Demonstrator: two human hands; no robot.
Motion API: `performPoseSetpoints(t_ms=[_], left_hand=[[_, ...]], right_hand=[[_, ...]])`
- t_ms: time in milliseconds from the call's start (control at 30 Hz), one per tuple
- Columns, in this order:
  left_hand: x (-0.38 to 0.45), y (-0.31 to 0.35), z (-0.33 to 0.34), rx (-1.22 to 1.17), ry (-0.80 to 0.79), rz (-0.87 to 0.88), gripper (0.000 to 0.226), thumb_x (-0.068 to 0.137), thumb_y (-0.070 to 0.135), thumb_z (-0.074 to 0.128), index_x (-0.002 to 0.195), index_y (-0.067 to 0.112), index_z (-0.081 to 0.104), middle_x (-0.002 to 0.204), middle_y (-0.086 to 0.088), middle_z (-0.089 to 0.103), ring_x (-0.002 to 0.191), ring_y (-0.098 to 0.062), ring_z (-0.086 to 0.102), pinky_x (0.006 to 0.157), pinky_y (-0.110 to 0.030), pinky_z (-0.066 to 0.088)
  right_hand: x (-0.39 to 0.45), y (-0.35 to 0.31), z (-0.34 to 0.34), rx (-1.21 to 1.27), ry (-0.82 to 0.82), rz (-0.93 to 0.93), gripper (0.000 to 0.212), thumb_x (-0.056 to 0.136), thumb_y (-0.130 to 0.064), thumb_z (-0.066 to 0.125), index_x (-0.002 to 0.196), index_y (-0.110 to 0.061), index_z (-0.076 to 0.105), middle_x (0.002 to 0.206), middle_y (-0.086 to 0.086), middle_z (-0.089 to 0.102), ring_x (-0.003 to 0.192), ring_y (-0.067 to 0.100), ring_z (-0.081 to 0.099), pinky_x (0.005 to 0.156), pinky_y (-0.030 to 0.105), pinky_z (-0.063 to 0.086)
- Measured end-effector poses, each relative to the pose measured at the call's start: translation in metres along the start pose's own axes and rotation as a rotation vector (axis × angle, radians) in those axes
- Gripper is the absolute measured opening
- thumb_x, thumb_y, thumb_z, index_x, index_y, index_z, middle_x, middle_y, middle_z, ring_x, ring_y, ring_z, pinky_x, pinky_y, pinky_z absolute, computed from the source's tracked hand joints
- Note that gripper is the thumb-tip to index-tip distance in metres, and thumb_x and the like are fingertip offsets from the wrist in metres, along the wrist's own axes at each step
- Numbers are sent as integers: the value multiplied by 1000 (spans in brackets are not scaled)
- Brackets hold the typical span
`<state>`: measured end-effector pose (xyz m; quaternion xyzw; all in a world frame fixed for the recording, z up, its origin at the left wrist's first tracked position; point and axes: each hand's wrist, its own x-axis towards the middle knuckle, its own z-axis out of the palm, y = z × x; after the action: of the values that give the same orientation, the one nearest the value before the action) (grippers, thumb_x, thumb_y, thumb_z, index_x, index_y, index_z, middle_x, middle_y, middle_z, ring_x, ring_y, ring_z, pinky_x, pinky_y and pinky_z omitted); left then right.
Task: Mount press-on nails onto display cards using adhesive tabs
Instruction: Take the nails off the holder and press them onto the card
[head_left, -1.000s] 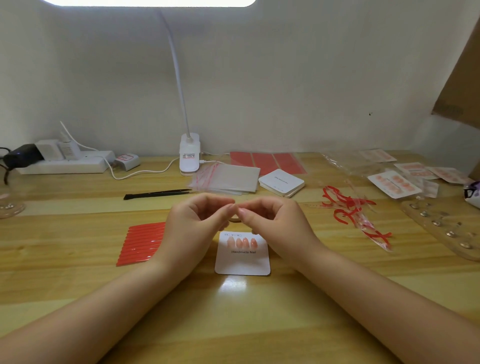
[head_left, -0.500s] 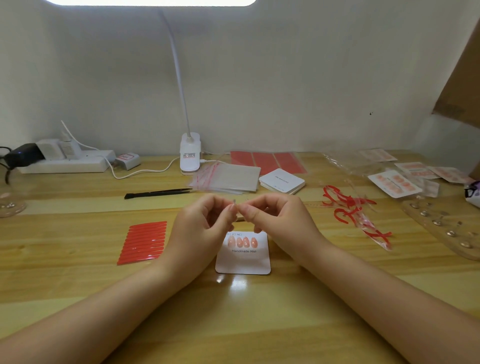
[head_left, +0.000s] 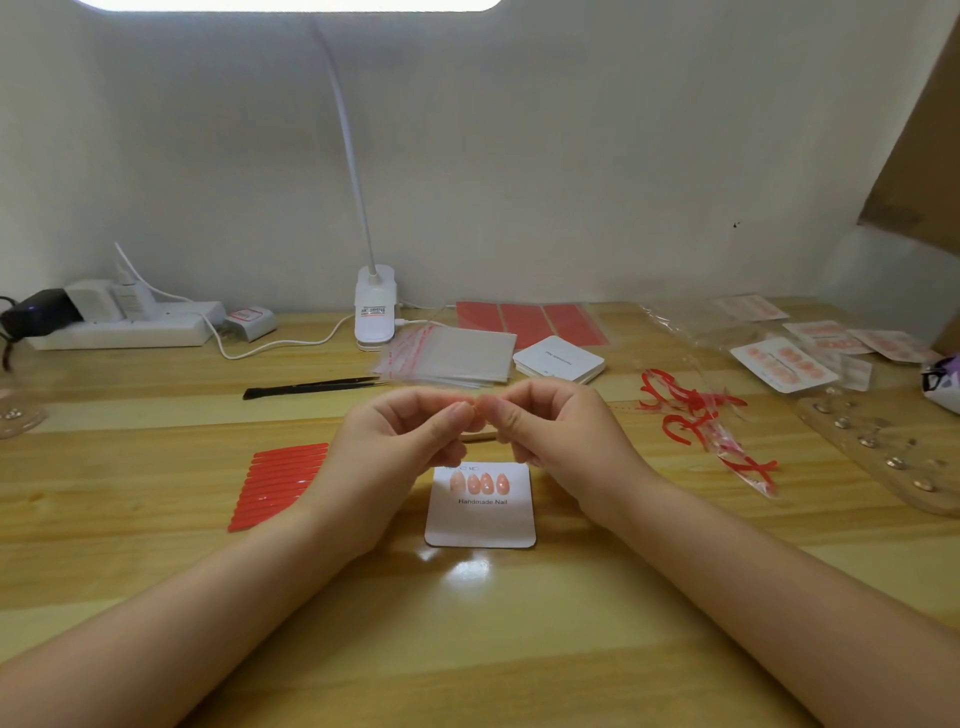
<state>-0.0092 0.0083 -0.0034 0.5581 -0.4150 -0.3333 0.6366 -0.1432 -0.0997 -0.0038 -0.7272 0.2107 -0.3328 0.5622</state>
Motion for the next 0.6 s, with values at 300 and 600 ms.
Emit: performPoseSetpoints(t_ms=[300, 600], left_hand=[[1, -2, 1, 23, 13, 0, 29, 67, 28, 72, 93, 15, 74, 81, -2, 74, 62, -9, 61, 63, -22, 54], [2, -6, 0, 257, 75, 168, 11, 86, 9, 67, 95, 13, 63, 83, 0, 74, 66, -8, 68, 62, -15, 52]], right_hand=[[0, 0, 0, -33, 6, -25, 34, 76, -40, 71, 83, -7, 72, 54, -14, 58, 51, -3, 50, 52, 12, 41], [5, -27, -19, -687, -72, 122, 30, 73, -52, 69, 84, -24, 72, 72, -13, 62, 67, 3, 56, 62, 27, 48]])
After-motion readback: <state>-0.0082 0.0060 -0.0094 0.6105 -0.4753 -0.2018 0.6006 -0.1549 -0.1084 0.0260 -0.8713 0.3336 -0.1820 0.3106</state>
